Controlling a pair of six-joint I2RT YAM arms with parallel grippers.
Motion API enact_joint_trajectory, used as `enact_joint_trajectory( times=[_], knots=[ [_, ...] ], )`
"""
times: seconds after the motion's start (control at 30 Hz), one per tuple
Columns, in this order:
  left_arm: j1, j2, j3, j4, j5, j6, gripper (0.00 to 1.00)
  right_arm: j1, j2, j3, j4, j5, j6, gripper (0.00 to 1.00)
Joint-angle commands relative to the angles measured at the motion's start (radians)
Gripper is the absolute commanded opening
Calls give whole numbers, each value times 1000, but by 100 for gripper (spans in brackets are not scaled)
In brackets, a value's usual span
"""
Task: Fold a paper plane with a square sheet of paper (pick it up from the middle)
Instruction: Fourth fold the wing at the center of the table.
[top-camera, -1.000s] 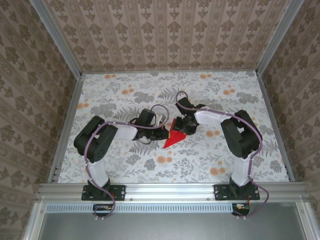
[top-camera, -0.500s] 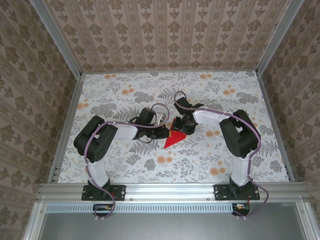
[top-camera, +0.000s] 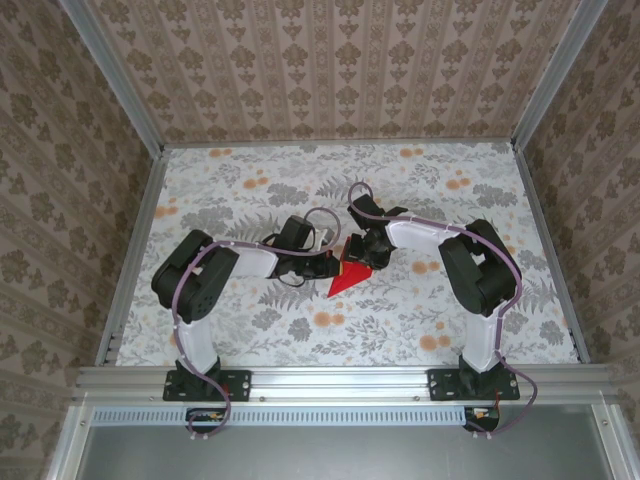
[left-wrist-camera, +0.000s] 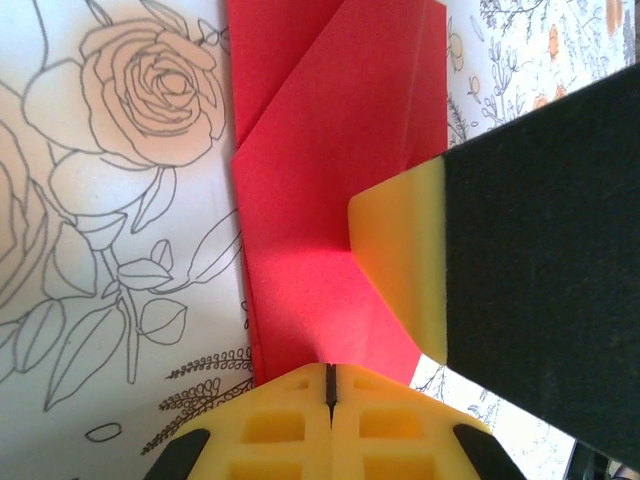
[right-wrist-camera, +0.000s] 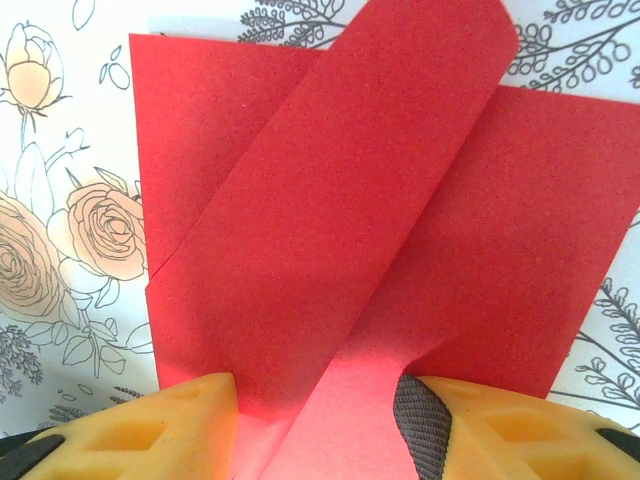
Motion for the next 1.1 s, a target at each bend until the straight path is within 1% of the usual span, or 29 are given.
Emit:
enact_joint_trajectory(
  times=[0.0, 0.37, 0.57, 0.87, 1.07],
  knots=[
    [-4, 14, 22, -31, -4, 16, 5, 1, 111, -64, -85, 55, 19, 51],
    [-4, 21, 28, -69, -20, 20, 4, 1, 117, -75, -79, 47, 27, 49],
    [-5, 30, 46, -178, -35, 43, 0, 2, 83, -69, -58, 8, 39, 49],
    [-8, 68, 79, -279, -43, 70, 0, -18, -57, -42, -33, -83, 44, 51],
    [-11, 88, 99, -308, -43, 91, 0, -27, -194, -103, 86, -137, 27, 50]
  ],
)
